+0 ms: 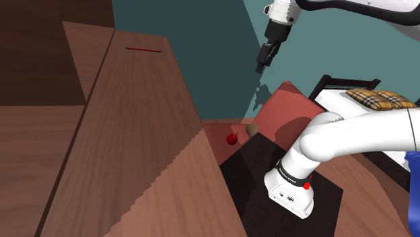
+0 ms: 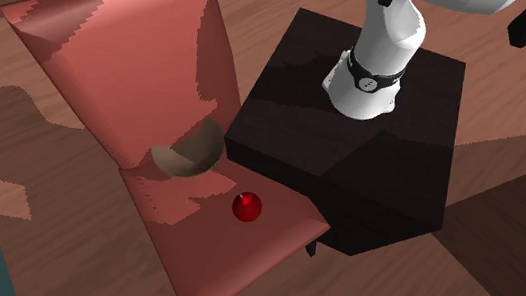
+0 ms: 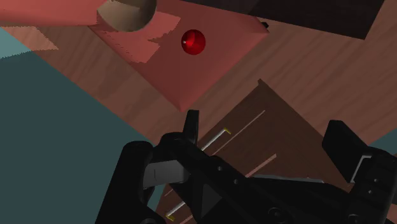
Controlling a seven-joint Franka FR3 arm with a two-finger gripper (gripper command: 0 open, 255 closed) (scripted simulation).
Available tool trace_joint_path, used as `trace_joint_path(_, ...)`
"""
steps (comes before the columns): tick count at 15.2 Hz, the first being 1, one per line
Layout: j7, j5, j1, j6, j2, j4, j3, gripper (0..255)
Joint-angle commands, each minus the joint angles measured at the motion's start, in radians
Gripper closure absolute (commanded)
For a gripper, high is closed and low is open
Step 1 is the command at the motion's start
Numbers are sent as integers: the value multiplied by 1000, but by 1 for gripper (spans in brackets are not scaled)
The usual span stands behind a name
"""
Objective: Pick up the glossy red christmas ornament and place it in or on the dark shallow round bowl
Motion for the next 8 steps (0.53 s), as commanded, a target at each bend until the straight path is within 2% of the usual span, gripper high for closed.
trace_joint_path(1,0,0,0,0,0,0,0,0)
trace_joint_path(8,19,-27,-25,191,121,-136,-14,0)
